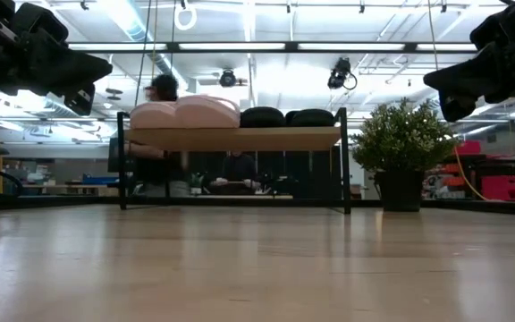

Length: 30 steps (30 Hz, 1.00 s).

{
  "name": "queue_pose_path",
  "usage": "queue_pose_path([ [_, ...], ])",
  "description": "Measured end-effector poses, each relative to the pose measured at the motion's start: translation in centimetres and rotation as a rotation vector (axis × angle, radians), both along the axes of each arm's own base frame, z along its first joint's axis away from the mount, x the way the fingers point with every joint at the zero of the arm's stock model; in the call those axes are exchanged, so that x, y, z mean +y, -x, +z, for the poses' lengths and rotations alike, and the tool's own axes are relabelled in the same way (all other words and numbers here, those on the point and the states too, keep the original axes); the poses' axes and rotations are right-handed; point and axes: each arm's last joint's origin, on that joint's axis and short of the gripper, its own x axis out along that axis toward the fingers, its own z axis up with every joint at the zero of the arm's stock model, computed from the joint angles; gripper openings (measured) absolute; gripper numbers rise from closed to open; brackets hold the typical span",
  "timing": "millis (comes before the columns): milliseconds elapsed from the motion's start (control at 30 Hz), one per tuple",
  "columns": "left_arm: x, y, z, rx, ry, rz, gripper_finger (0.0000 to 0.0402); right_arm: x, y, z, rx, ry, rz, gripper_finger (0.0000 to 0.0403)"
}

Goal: Pick and place slides into the shelf
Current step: Return to Home Position

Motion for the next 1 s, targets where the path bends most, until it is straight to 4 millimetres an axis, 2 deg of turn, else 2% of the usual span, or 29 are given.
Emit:
queue_pose_path([
  [400, 0.0, 0.0, 0.0, 0.0, 0.0, 0.0, 0.0025, 0.0, 0.0, 0.0, 0.0, 0.0, 0.0, 0.0016],
  [800, 0.0, 0.0, 0.0, 0.0, 0.0, 0.0, 0.0041, 0.0, 0.0, 0.0, 0.0, 0.0, 0.0, 0.0014],
  [1000, 0.0, 0.0, 0.0, 0.0, 0.0, 0.0, 0.0034, 0.0, 0.0, 0.0, 0.0, 0.0, 0.0, 0.0014],
])
